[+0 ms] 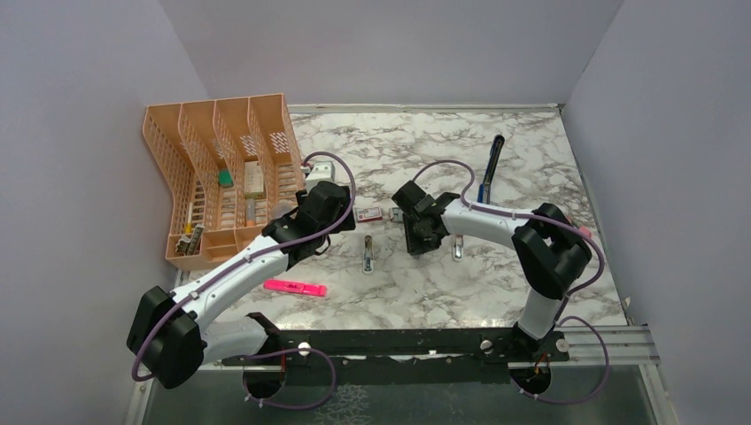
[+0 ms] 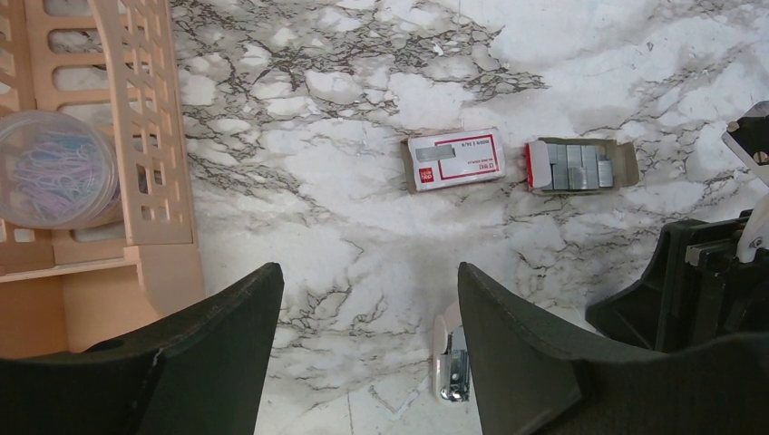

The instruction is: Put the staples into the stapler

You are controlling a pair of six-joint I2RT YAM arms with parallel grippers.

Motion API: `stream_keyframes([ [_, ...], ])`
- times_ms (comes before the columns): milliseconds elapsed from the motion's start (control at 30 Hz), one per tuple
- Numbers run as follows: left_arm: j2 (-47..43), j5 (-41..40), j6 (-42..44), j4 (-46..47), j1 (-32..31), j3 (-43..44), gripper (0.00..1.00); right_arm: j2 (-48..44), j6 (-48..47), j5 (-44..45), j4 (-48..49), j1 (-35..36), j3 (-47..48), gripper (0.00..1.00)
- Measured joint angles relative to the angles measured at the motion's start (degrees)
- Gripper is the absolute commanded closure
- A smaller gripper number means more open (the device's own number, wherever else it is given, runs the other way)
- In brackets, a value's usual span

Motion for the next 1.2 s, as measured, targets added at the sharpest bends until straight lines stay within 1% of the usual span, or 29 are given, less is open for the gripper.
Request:
stream_keyframes([
  [67, 0.2, 0.1, 0.0, 0.0, 0.0, 0.0, 0.29, 0.5, 0.2, 0.0, -0.5, 0.3, 0.6, 0.63],
  [200, 0.3, 0.2, 0.0, 0.0, 0.0, 0.0, 0.29, 0.9, 0.4, 0.0, -0.9, 1.0, 1.2, 0.71],
  [333, 0.3, 0.4, 0.1, 0.0, 0.0, 0.0, 0.29, 0.9, 0.0, 0.0, -0.8, 1.2, 1.2, 0.74],
  [367, 0.3, 0.4, 0.1, 0.0, 0.0, 0.0, 0.29, 0.9, -0.1, 0.0, -0.8, 1.3, 1.2, 0.73],
  [467, 0.3, 0.4, 0.2, 0.0, 0.0, 0.0, 0.29, 0.9, -0.3, 0.0, -0.7, 1.3, 1.2, 0.66],
  [533, 0.3, 0.4, 0.2, 0.0, 0.0, 0.0, 0.29, 0.9, -0.3, 0.0, -0.8, 1.3, 1.2, 0.63],
  [700, 0.3, 0.4, 0.2, 0.0, 0.0, -0.3, 0.29, 0.9, 0.5, 0.4, -1.1, 1.3, 1.2, 0.63],
  [833, 0.3, 0.4, 0.2, 0.0, 0.0, -0.4, 0.29, 0.9, 1.2, 0.3, -1.1, 1.3, 1.2, 0.67],
  [967, 0.3, 0.4, 0.2, 0.0, 0.0, -0.4, 0.29, 0.9, 1.7, 0.2, -1.1, 1.4, 1.2, 0.77],
  [1200, 0.3, 0.4, 0.2, 0.0, 0.0, -0.4, 0.29, 1.0, 2.5, 0.4, -1.1, 1.4, 1.2, 0.79],
])
